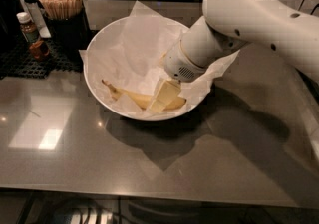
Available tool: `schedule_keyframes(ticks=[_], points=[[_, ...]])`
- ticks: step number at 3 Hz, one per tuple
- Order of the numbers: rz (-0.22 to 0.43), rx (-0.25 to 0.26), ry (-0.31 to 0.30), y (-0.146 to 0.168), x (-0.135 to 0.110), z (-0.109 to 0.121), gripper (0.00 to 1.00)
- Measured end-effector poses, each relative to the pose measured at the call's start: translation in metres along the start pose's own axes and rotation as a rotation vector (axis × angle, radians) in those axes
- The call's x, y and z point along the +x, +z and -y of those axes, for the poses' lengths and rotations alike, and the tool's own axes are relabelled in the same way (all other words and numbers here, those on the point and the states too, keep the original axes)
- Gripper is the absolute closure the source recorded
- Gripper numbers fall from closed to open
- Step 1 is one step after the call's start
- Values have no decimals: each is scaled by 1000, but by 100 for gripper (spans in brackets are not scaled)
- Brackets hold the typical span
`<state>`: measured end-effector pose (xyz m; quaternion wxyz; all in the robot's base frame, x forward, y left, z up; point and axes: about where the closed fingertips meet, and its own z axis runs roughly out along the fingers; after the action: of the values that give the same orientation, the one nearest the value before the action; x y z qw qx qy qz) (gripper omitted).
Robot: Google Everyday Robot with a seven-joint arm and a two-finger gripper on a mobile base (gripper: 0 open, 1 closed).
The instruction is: Pick banana from white bowl
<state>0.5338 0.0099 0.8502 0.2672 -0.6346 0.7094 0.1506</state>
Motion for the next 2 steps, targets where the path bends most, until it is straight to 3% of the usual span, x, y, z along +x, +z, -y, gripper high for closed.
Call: schedule_keyframes(ticks=[2], points=[[0,2,5,4,0,0,57]])
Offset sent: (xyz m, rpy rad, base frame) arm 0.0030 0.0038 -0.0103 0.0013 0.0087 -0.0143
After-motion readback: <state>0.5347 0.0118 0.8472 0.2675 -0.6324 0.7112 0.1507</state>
